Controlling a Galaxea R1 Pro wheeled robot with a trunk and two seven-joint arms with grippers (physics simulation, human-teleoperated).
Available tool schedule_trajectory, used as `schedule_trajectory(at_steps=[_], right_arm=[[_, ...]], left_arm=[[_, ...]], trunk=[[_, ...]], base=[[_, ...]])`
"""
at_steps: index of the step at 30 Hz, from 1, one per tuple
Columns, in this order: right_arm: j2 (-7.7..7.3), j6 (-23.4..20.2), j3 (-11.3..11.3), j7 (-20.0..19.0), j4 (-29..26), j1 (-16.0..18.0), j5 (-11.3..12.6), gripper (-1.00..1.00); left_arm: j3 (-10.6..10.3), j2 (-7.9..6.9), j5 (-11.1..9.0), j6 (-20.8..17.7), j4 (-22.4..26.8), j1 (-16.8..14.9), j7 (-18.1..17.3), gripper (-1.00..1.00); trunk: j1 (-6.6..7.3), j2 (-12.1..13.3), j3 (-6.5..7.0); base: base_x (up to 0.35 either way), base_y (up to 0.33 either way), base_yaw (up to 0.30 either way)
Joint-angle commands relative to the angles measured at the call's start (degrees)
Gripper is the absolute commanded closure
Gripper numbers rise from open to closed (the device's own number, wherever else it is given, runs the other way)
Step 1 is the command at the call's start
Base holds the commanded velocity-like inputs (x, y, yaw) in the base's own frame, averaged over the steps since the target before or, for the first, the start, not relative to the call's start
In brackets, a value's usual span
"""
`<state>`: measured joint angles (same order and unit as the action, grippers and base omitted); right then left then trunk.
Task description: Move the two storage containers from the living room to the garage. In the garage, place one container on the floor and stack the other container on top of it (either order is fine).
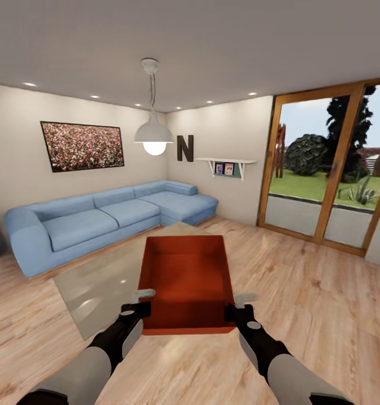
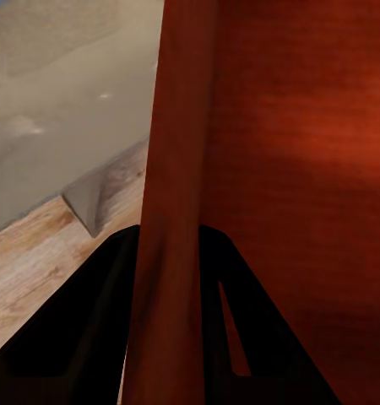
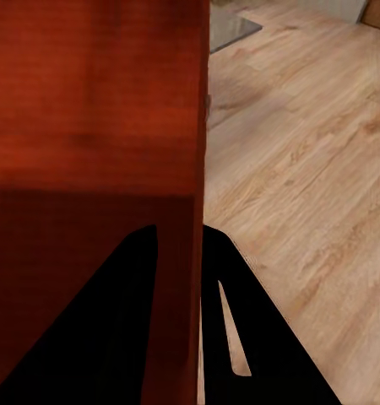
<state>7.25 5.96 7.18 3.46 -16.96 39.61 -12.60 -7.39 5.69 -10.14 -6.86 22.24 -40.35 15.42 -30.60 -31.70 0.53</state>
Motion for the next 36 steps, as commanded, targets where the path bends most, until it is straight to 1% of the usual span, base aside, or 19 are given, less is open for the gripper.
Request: schedule_trajectory(at_steps=[1,8,11,12,14,15,29,36], right_arm=[[0.05,2.33,2.1,0.07,-0.16,0.03,-0.48,1.0],[-0.08,2.32,2.05,0.1,-0.12,0.05,-0.42,1.0],[-0.09,2.41,2.19,0.1,-0.09,0.07,-0.19,1.0],[0.01,2.48,2.37,0.14,-0.07,0.08,0.01,1.0],[-0.03,2.49,2.41,0.15,-0.03,0.05,0.03,1.0],[0.18,2.47,2.41,0.15,0.09,0.04,0.03,1.0],[0.31,2.47,2.41,0.16,0.17,0.03,0.03,1.0],[0.31,2.43,2.45,0.05,0.14,0.03,0.06,1.0]], left_arm=[[2.73,-0.05,-0.63,-0.33,-0.12,0.01,2.43,1.0],[2.73,-0.07,-0.67,-0.27,-0.39,0.01,2.42,1.0],[2.79,-0.2,-0.65,-0.12,-2.08,0.01,2.38,1.0],[2.75,-0.04,-0.62,3.27,-3.06,0.01,2.35,1.0],[2.74,-0.1,-0.7,4.3,-3.32,0.01,2.38,1.0],[2.81,-0.16,-0.72,4.94,-4.08,0.01,2.45,1.0],[2.88,-0.08,-0.67,5.01,-3.96,0.01,2.51,1.0],[2.83,-0.15,-0.67,5.01,-3.96,-0.01,2.51,1.0]], trunk=[[-0.02,-0.04,-0.02],[-0.02,-0.04,-0.02],[-0.02,-0.04,-0.02],[-0.02,-0.04,-0.02],[-0.02,-0.04,-0.02],[-0.02,-0.04,-0.02],[-0.02,-0.04,-0.02],[-0.02,-0.04,-0.02]], base=[[0.0,0.0,0.3],[0.0,0.0,0.3],[0.0,0.0,0.3],[0.0,0.0,0.3],[0.0,0.0,0.3],[0.0,0.0,0.3],[0.0,0.0,0.293],[0.0,0.0,0.057]])
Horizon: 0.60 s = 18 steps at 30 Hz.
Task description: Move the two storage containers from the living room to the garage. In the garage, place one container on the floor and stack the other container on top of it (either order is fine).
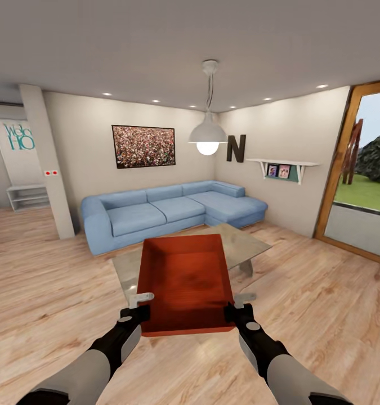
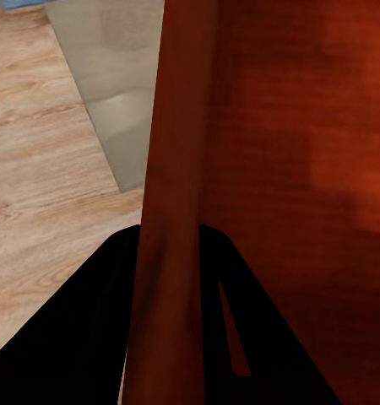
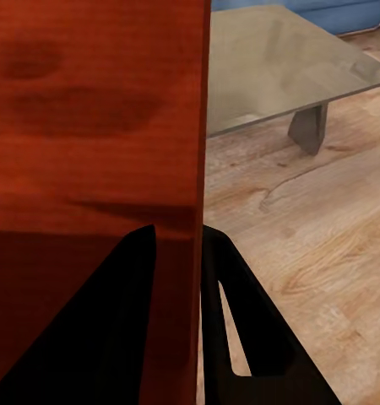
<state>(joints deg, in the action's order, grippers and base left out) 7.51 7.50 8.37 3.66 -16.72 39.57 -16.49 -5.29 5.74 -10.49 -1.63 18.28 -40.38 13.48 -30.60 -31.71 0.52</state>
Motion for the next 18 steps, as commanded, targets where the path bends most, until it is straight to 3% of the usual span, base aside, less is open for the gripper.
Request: schedule_trajectory(at_steps=[1,18], right_arm=[[0.05,0.89,1.25,-0.17,-0.11,0.07,3.91,1.0],[0.01,0.93,1.2,-0.12,0.02,0.07,3.75,1.0]], left_arm=[[0.74,-0.2,-0.32,-0.22,0.02,0.02,4.45,1.0],[0.77,-0.27,-0.32,-0.22,0.05,0.04,4.43,1.0]], trunk=[[-0.02,-0.03,-0.01],[-0.02,-0.03,-0.01]], base=[[0.0,0.0,0.121],[0.0,0.0,0.261]])
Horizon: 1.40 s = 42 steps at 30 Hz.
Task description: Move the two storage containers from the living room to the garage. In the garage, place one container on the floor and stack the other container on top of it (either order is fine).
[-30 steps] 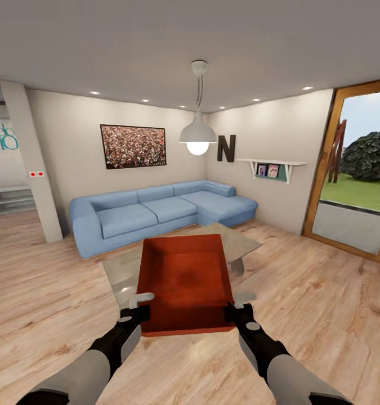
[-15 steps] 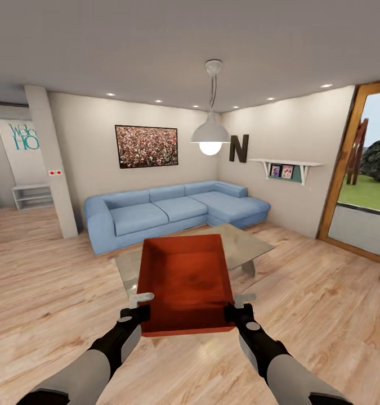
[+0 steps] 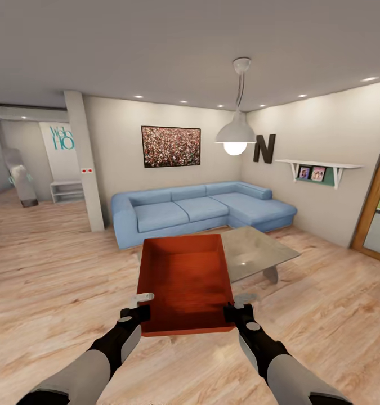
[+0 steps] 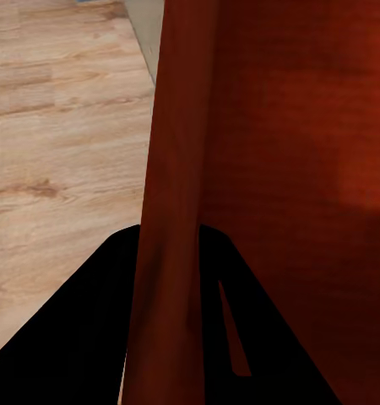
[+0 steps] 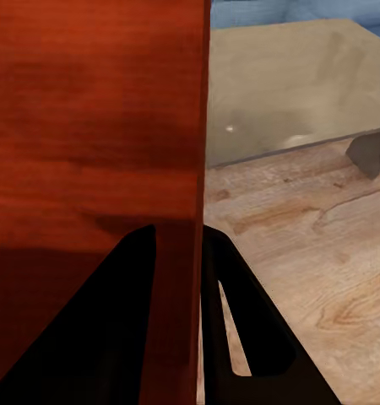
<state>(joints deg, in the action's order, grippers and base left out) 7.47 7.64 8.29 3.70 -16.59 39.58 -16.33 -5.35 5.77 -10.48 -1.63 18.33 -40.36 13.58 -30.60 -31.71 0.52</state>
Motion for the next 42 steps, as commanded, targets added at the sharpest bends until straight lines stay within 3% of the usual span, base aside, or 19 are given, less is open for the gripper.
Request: schedule_trajectory(at_steps=[1,42], right_arm=[[0.06,0.79,1.29,-0.13,-0.11,0.06,3.59,1.0],[0.01,0.8,1.3,-0.18,-0.11,0.06,3.75,1.0]], left_arm=[[0.81,-0.29,-0.33,-0.22,0.0,0.0,4.34,1.0],[0.8,-0.32,-0.26,-0.21,0.05,0.01,4.31,1.0]], trunk=[[-0.01,-0.03,-0.01],[-0.01,-0.03,-0.01]], base=[[0.0,0.0,0.282],[0.0,0.0,0.282]])
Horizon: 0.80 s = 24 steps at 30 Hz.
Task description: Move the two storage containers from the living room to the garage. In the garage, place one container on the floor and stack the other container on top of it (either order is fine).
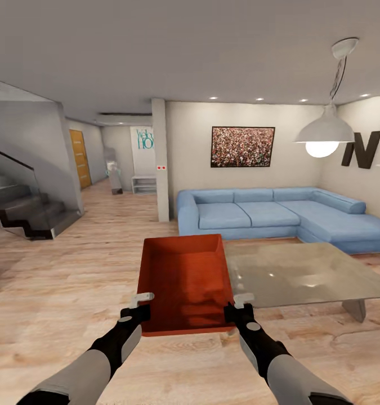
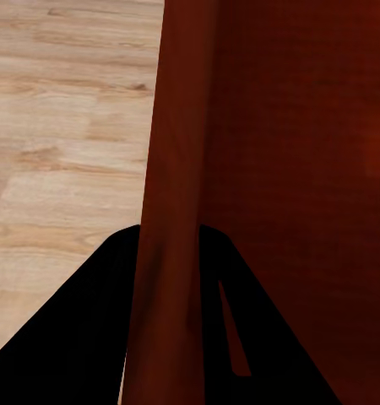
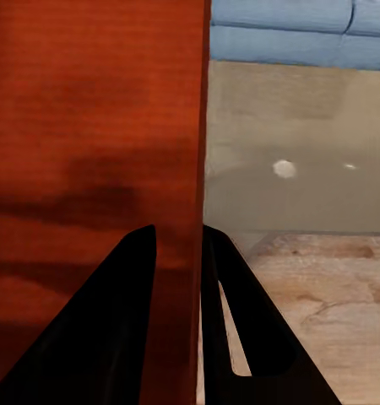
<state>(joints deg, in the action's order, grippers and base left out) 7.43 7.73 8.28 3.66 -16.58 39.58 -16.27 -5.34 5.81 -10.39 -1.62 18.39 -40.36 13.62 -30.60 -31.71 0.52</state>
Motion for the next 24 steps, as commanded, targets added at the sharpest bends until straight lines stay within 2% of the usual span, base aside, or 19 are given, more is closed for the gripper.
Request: schedule_trajectory(at_steps=[1,24], right_arm=[[0.08,0.71,1.3,-0.15,-0.12,0.06,3.65,1.0],[0.13,0.7,1.3,-0.15,-0.03,0.06,3.7,1.0]], left_arm=[[0.78,-0.36,-0.34,-0.21,-0.02,0.01,4.28,1.0],[0.77,-0.36,-0.33,-0.15,-0.02,0.01,4.28,1.0]], trunk=[[-0.01,-0.03,-0.01],[-0.01,-0.03,-0.01]], base=[[0.0,0.0,0.282],[0.0,0.0,0.282]])
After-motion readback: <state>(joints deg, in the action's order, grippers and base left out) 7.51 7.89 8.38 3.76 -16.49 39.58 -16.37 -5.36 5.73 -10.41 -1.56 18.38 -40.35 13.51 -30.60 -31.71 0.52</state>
